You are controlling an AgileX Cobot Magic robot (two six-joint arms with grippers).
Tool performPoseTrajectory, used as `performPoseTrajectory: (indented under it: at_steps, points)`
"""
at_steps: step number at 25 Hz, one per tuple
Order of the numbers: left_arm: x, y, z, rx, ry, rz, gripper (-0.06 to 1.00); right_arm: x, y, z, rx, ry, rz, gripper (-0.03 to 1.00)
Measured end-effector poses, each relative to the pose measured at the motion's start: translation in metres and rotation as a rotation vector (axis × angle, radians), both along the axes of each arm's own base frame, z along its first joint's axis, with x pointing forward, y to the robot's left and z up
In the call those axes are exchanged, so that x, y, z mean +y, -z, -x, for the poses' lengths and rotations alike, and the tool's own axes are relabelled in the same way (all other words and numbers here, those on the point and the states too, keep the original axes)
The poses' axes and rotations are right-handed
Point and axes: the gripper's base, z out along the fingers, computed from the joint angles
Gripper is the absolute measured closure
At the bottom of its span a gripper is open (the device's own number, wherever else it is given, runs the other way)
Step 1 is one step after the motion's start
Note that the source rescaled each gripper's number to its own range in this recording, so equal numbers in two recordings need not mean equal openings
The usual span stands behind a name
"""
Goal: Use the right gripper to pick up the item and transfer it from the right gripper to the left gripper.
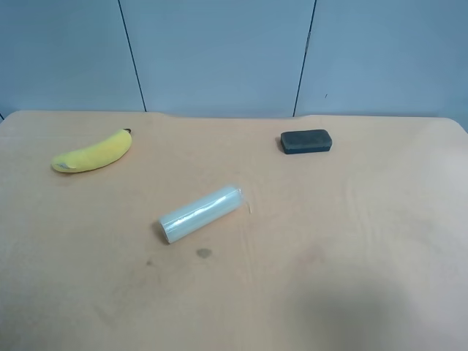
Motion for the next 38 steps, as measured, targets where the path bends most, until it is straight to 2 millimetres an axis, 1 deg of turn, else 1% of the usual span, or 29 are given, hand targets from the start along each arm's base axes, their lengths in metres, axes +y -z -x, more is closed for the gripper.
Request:
performPoseTrajectory:
  at_steps: [3, 9, 13, 17, 23, 26, 29, 38]
  points:
    - [0.002, 0.009, 0.020, -0.007, -0.042, -0.023, -0.05, 0.000, 0.000, 0.000, 0.000, 0.000, 0.000, -0.03]
    - [0.002, 0.045, 0.052, -0.021, -0.060, -0.047, -0.05, 0.000, 0.000, 0.000, 0.000, 0.000, 0.001, -0.03]
    - [0.001, 0.062, 0.069, -0.058, -0.062, -0.059, -0.05, 0.000, 0.000, 0.000, 0.000, 0.000, 0.001, -0.03]
    - [0.004, 0.077, 0.081, -0.094, -0.082, -0.108, -0.06, 0.000, 0.000, 0.000, 0.000, -0.001, 0.002, -0.03]
    - [0.010, 0.103, 0.091, -0.107, -0.135, -0.163, -0.06, 0.000, 0.000, 0.000, 0.000, -0.001, 0.003, -0.03]
    - [0.011, 0.104, 0.090, -0.154, -0.157, -0.158, -0.06, 0.000, 0.000, 0.000, 0.000, -0.001, 0.003, -0.03]
    - [0.012, 0.107, 0.087, -0.156, -0.169, -0.152, -0.06, 0.000, 0.000, 0.000, 0.000, -0.001, 0.003, -0.03]
    - [0.013, 0.106, 0.087, -0.160, -0.190, -0.148, -0.06, 0.000, 0.000, 0.000, 0.000, -0.001, 0.003, -0.03]
